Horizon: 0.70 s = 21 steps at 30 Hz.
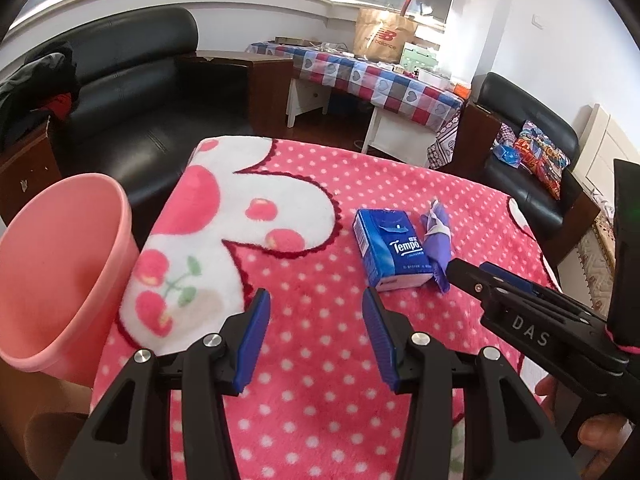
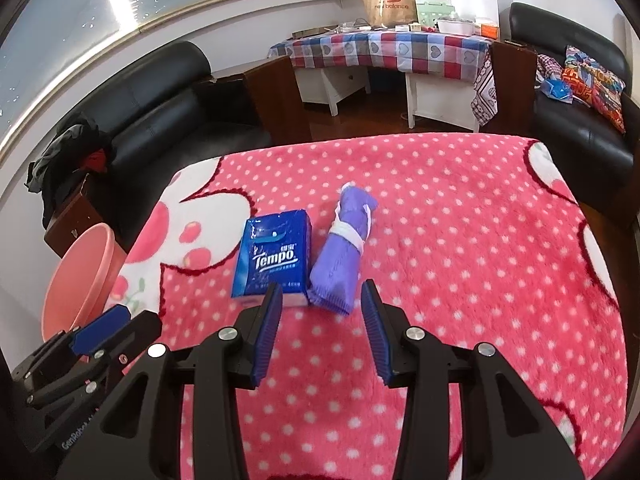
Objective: Collect trash
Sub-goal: 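Grasp the blue Tempo tissue pack with the left tool while the right tool grasps the purple bag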
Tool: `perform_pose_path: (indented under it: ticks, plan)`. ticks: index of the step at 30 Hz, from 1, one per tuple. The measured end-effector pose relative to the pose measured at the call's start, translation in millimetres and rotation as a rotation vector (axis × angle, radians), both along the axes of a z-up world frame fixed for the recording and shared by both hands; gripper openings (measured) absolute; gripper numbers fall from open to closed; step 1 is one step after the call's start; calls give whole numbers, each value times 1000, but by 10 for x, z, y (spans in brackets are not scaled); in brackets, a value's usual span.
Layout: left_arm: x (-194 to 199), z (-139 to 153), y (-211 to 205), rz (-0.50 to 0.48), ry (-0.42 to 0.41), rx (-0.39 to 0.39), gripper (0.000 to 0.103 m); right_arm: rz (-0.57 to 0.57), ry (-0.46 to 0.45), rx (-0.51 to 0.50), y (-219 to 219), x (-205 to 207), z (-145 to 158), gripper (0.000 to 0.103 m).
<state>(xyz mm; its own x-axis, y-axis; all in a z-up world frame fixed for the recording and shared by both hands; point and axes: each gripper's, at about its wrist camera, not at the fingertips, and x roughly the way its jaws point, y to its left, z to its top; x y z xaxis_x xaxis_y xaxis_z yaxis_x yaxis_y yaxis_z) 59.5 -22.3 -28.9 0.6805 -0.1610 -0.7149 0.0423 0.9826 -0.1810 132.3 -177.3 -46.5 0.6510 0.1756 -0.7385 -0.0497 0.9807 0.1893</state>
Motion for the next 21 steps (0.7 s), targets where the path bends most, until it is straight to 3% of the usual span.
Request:
perform_pose_path:
  ticks: [12,20,21]
  plan:
    - [233,-109,-56,-34,31,-128,53,-25,20,24,-87,202,-84,42]
    - [334,-177,-115,-33,50,-115,53,-17,26,56,-71,328,-233,41]
    - [340,-182,-115,-32,52,-114,53,-15,25,52,-83,330,-236,29]
